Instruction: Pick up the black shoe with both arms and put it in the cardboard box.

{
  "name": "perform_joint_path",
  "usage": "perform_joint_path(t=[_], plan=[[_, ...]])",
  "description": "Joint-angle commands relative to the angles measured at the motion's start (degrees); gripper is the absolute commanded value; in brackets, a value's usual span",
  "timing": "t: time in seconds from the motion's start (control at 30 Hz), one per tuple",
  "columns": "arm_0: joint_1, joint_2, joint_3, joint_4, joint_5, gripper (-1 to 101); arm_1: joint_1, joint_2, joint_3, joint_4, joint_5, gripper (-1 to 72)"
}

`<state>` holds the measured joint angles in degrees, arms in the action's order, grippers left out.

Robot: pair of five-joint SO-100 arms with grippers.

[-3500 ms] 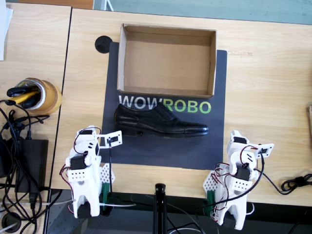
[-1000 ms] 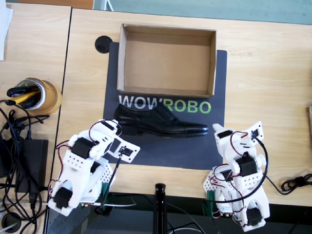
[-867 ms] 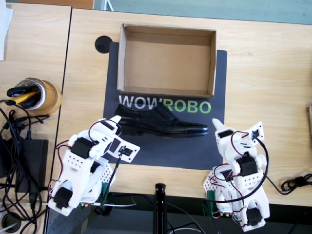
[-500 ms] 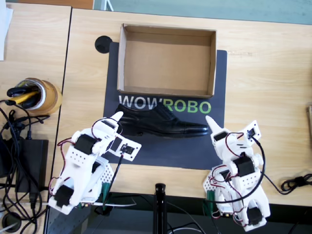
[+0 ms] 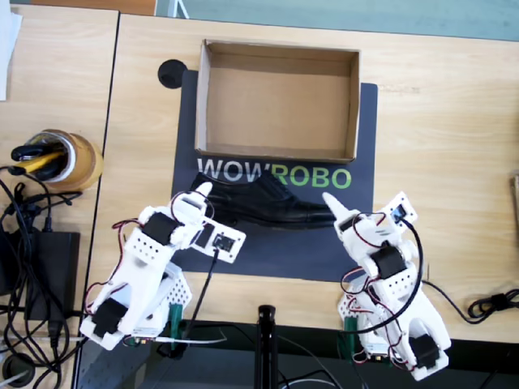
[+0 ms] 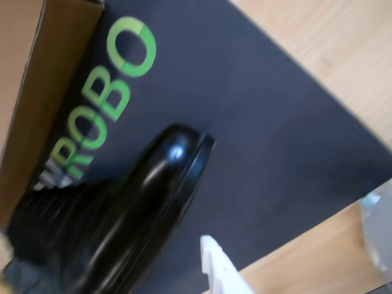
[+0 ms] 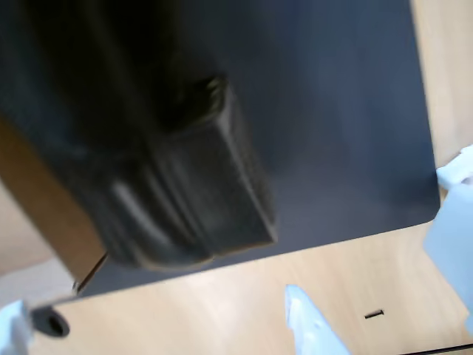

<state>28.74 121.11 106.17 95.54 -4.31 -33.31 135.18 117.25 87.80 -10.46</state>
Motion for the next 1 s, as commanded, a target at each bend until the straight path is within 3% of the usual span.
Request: perform_joint_path(t=[0.0, 0.37, 0.97], plan=[[3.34, -1.49, -0.79, 1.05, -0.79, 58, -1.67, -1.49, 0.70, -0.70, -1.41, 52.6], [3.96, -5.01, -0.79, -0.53, -3.60, 64, -1.23, -3.96, 1.05, -2.20, -2.99, 53.3], [5.10, -20.30, 1.58, -4.83, -12.22, 66, -1.14, -9.14, 7.38, -11.78, -2.55, 53.3]])
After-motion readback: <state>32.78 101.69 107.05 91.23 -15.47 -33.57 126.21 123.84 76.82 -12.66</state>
